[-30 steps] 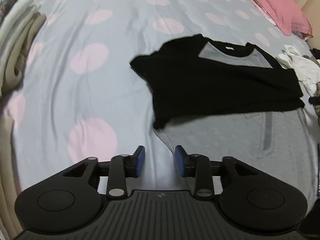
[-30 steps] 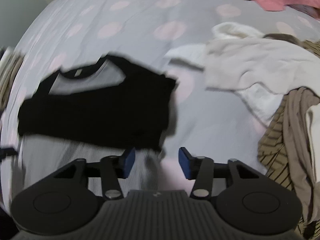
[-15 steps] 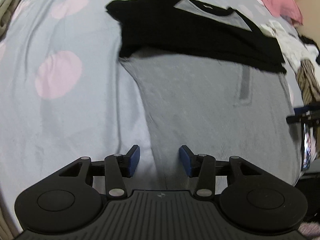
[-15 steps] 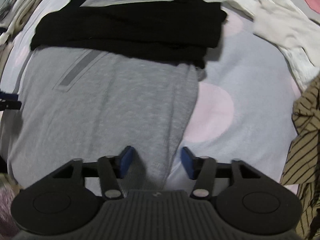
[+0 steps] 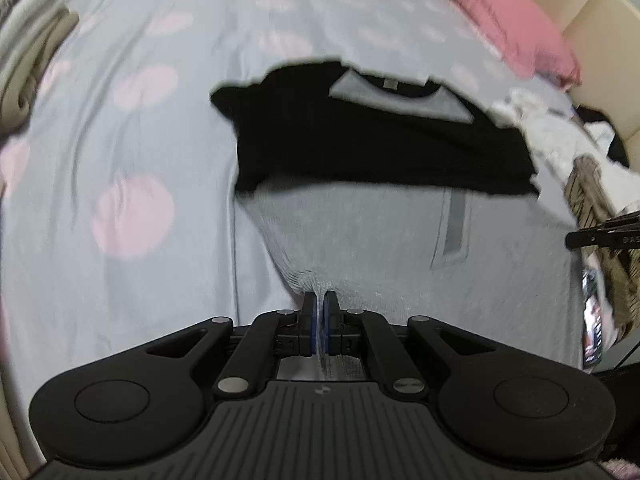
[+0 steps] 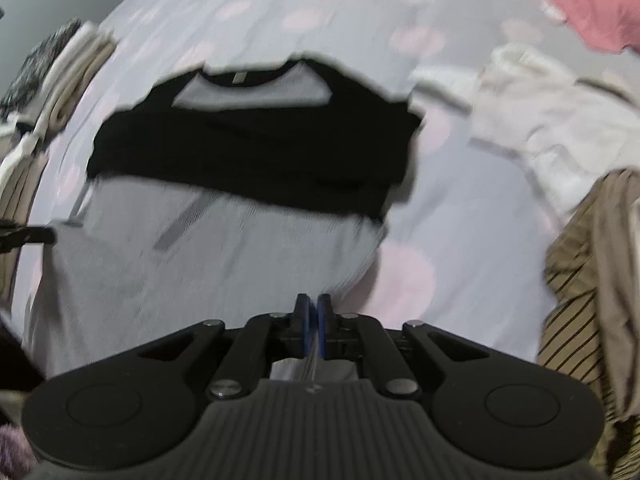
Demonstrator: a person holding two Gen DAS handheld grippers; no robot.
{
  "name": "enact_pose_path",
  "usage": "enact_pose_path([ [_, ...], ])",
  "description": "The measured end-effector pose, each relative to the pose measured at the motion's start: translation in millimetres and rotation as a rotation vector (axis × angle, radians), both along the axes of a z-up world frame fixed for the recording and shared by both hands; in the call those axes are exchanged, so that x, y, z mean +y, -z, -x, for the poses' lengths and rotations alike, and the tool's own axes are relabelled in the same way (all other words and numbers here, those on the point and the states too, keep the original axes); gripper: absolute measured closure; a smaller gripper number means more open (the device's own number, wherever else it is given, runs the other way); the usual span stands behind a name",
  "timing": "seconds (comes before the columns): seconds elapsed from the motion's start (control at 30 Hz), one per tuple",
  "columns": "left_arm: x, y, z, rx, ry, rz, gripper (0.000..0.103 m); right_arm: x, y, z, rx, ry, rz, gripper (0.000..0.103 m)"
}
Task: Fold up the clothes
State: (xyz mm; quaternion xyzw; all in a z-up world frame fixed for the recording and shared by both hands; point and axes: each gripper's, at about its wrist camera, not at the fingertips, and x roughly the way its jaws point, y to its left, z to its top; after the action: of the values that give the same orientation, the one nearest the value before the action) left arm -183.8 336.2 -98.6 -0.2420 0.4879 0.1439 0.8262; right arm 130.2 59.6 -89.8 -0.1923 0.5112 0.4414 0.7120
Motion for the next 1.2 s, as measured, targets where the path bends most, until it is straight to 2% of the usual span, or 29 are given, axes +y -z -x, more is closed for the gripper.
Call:
enact_pose_path([
  [0.07,6,-7,1,-0.027,-0.023,-0.001,0.101,1,-10,-8,-0.058,0.048,-0.027,0.103],
  [0.17,14,-8,1,-0.039,-0.052,0.004,0.101,-4,-14,-23,-0.011,0.081,-0.048,0.101],
  [0.23,14,-3,-1,-0.015,-0.043,0.014,0.102,-3,-9,-24,0.026,0.072,-0.041,0.094],
  [0.3,12,2,-2,0.011,-0.026,0.017,0.102,-1,2,-17,0.052,0.045,-0.011,0.081],
  [0.33,11,4,-3,0.022,-0.019,0.019,0.102,1,10,-12,0.059,0.026,0.013,0.064],
  [0.37,11,6,-3,0.032,-0.017,0.023,0.102,2,17,-7,0.067,0.008,0.036,0.058],
  [0.5,14,12,-1,0.048,-0.026,0.036,0.101,0,44,5,0.101,-0.036,0.124,0.057],
  [0.63,14,14,0,0.055,-0.022,0.036,0.101,-5,63,10,0.170,-0.046,0.151,0.058],
  [0.67,14,14,-1,0.058,-0.020,0.033,0.101,-5,65,11,0.175,-0.052,0.149,0.063],
  [0.7,13,15,-1,0.062,-0.017,0.030,0.101,-5,65,12,0.178,-0.058,0.146,0.071],
  [0.73,13,16,-2,0.066,-0.015,0.027,0.101,-5,64,11,0.181,-0.061,0.139,0.096],
  [0.83,12,15,-2,0.063,-0.015,0.021,0.101,-8,52,6,0.202,-0.038,0.081,0.098],
  [1.0,15,-4,0,-0.012,-0.031,0.000,0.101,-13,25,-4,0.158,0.017,-0.021,0.098],
  [1.2,21,-22,0,-0.094,-0.081,-0.079,0.102,-13,-2,-18,0.042,0.094,-0.123,0.098],
])
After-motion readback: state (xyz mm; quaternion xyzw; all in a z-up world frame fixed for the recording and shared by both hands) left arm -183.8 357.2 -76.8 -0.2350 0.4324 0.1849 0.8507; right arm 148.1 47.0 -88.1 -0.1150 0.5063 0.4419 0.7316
